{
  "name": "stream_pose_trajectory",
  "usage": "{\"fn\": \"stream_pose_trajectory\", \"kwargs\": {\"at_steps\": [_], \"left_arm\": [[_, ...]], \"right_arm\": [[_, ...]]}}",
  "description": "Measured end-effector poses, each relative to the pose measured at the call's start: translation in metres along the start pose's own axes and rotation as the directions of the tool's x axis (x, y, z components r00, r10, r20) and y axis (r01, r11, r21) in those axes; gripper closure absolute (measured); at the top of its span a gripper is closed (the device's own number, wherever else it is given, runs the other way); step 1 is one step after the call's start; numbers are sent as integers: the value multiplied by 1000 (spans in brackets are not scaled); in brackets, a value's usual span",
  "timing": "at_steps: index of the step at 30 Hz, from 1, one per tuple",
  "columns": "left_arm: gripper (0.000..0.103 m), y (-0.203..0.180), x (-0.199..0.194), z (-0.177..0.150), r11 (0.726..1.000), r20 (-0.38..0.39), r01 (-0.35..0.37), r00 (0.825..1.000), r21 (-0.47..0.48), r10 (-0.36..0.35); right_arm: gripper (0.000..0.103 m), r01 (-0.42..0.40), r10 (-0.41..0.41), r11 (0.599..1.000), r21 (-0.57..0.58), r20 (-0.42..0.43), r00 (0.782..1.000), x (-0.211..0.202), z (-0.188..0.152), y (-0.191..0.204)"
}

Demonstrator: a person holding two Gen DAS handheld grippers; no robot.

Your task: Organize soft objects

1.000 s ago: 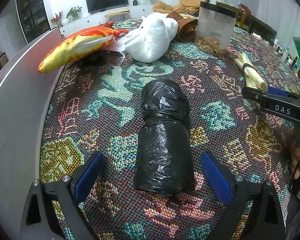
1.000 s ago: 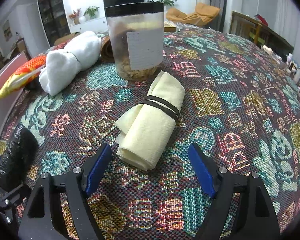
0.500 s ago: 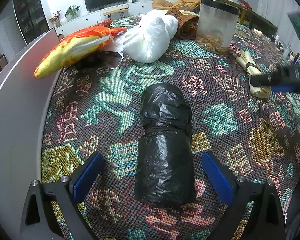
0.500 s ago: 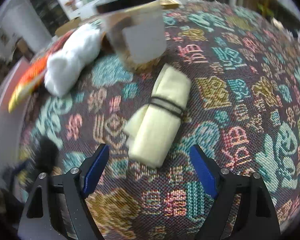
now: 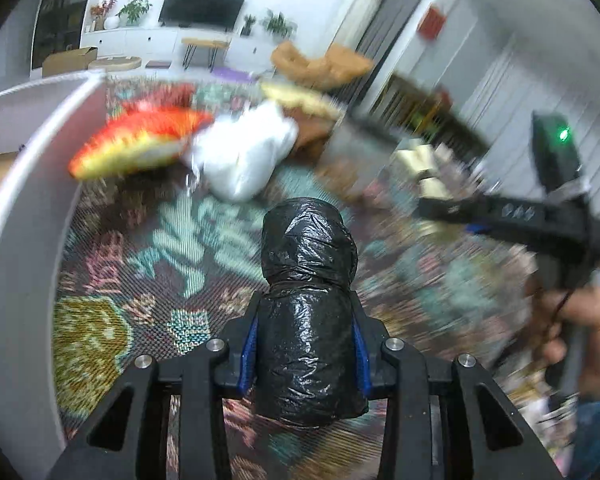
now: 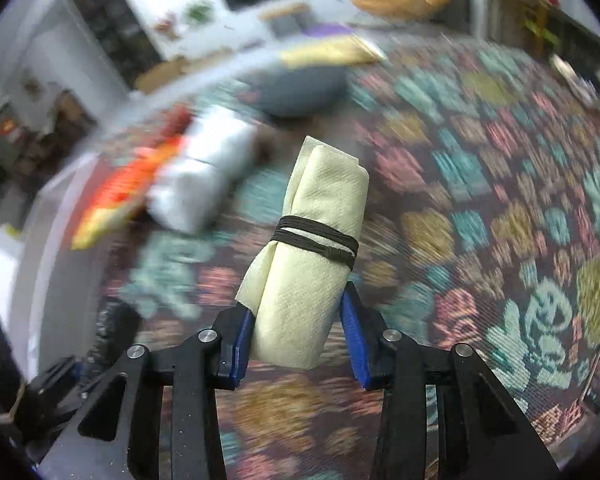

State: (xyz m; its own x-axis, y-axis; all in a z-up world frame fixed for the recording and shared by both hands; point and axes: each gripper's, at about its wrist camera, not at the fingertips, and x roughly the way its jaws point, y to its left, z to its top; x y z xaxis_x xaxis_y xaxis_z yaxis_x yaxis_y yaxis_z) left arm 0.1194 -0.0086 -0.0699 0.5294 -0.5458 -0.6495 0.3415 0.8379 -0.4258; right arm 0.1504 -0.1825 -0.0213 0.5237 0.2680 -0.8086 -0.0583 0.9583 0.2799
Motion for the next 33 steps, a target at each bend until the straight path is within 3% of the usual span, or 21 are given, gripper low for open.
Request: {"fn": "stream_pose_trajectory", "kwargs": {"at_steps": [2,4,6,8,9,11,12,13,14,16,18,19,21,23,25,28,31,33], "left_arm": [[65,6,-45,8,1000,66,15,998,-12,-14],[65,21,-91,15,999,134,-41,990,-15,43],[65,44,-132,16,992,186,-123,974,-38,128],[65,76,-171,12,964,216,-251,940,-85,263],[63,94,-187,8,934,209,-338,911,-117,356],[41,124,-201,0,861,163,-481,848,-166,505],[9,143,-206,-6,807,129,-553,802,-206,583],[1,154,-209,-9,773,107,-589,775,-234,623],[1,169,-214,-15,737,85,-618,748,-272,658],[1,186,-222,-21,718,64,-620,741,-318,668],[1,187,-228,-24,714,91,-609,735,-345,672],[1,181,-228,-22,725,115,-595,740,-346,663],[1,167,-224,-14,763,154,-555,766,-331,624],[0,139,-213,-4,827,197,-485,815,-285,546],[0,101,-198,8,892,224,-405,867,-201,445],[0,39,-164,14,954,213,-297,929,-53,301],[0,-9,-107,15,983,124,-180,977,43,173],[0,-22,-61,12,989,47,-142,989,41,140]], "right_arm": [[61,-77,80,994,-78,28,996,-19,5,46],[61,-168,177,973,-158,45,983,-37,5,95],[61,-276,293,934,-226,42,955,-50,1,146],[60,-358,376,893,-273,18,926,-54,-6,191],[60,-395,411,870,-294,-7,911,-50,-13,216],[51,-449,454,839,-308,-60,889,-33,-24,251],[36,-481,474,822,-305,-103,874,-19,-30,266],[29,-491,473,819,-296,-136,871,-6,-35,274],[29,-481,458,828,-288,-149,876,4,-35,275],[29,-446,424,851,-279,-139,895,14,-41,260],[29,-350,339,896,-274,-85,937,18,-46,226],[29,-295,290,918,-267,-57,955,19,-47,206],[26,-147,153,962,-231,8,988,22,-52,162],[25,38,-30,985,-169,48,998,33,-61,109],[25,190,-187,978,-83,44,981,44,-72,54],[25,322,-322,947,6,23,947,58,-85,-5],[25,349,-350,937,25,19,937,67,-83,-26],[25,358,-359,933,30,35,933,73,-75,-35]]}}
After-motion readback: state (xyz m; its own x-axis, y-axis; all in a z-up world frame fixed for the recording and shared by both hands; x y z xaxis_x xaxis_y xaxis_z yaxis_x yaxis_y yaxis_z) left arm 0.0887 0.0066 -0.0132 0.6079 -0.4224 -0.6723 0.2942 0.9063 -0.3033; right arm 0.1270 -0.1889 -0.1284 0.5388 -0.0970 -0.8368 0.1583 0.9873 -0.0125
